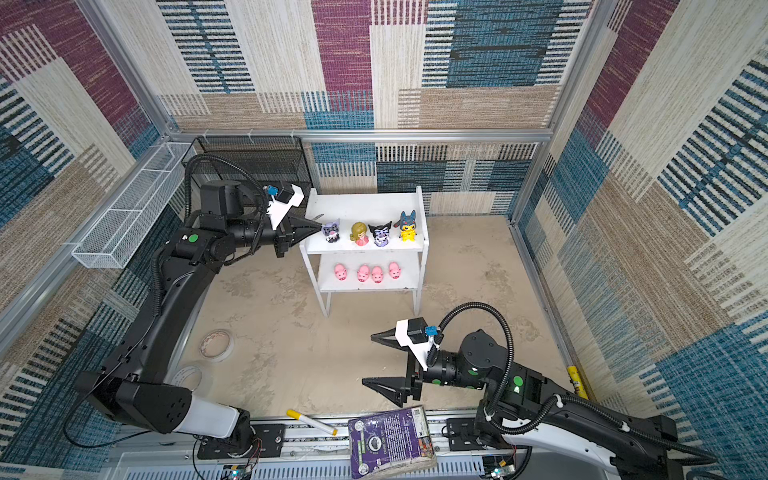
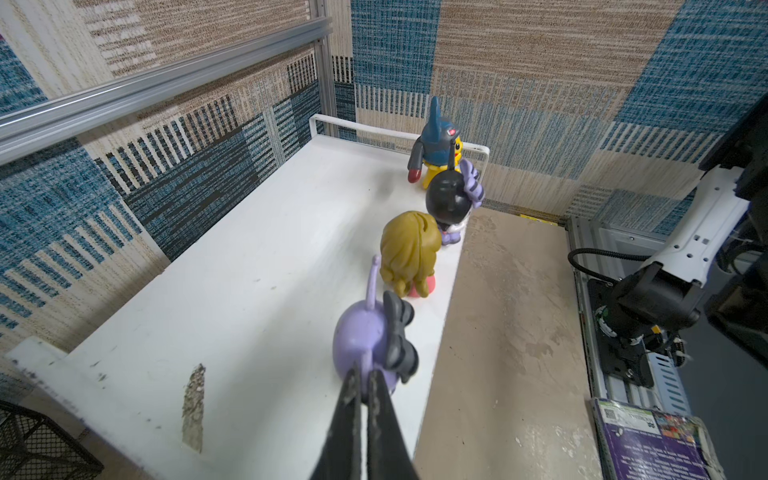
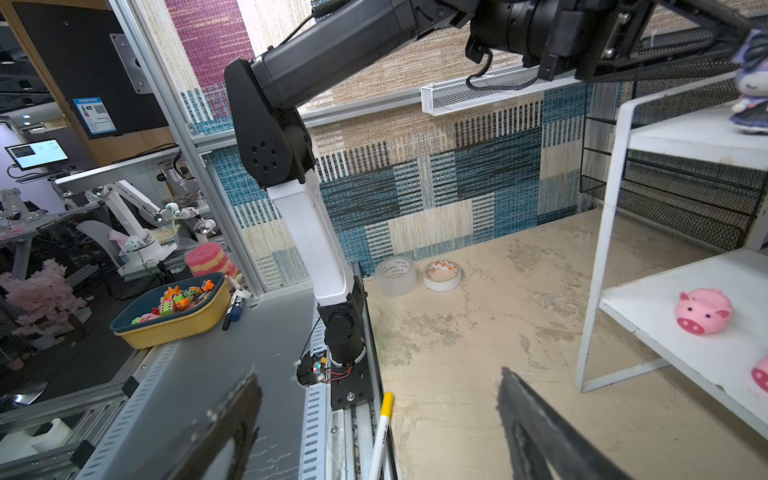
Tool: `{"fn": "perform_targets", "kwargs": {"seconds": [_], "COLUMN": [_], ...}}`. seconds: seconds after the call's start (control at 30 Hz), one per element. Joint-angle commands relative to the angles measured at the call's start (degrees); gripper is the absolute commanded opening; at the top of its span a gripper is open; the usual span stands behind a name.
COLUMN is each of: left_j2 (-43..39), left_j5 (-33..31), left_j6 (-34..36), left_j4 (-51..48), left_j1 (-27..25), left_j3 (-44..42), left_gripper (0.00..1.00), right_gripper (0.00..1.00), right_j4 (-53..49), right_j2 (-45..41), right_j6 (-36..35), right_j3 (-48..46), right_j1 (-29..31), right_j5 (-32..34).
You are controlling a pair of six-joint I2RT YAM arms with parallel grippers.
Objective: Place and organize the plastic toys onto the shelf
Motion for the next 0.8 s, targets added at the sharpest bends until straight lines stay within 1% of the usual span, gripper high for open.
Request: {"fn": "perform_targets", "kwargs": {"seconds": [0.0, 0.2, 0.37, 0.43, 0.5, 0.57, 0.77], "left_j2": [0.0, 0.3, 0.3, 0.3, 0.3, 0.3, 0.0], "left_j5": [0.3, 0.1, 0.0, -0.2, -0.4, -0.6, -0.6], "left_j6": [-0.5, -0.6, -0.7, -0.8, -0.9, -1.0, -1.0], "left_j4": [0.1, 0.2, 0.3, 0.3, 0.4, 0.5, 0.6], "left_j1": [0.1, 0.1, 0.0, 0.1, 0.0, 0.1, 0.1], "left_j3": [0.0, 0.2, 0.2, 0.4, 0.3, 0.5, 0.9], "left_gripper": [0.08, 0.16, 0.18, 0.21, 0.27, 0.34, 0.45], "right_gripper": [0.90, 0.90, 0.90, 0.90, 0.90, 0.90, 0.90], "right_j4": [1.6, 1.6, 1.7, 1.6, 1.6, 1.6, 1.5], "right_j2": [0.0, 0.2, 0.2, 0.2, 0.3, 0.3, 0.2], "right_j6": [0.8, 0.7, 0.7, 0.7, 0.7, 0.7, 0.7], "right_j3": [0.1, 0.1, 0.1, 0.2, 0.2, 0.1, 0.1], "right_j1": [0.1, 0.1, 0.1, 0.1, 0.1, 0.1, 0.1], "right_j5": [-0.2, -0.2, -0.2, -0.2, -0.3, -0.3, 0.3]}}
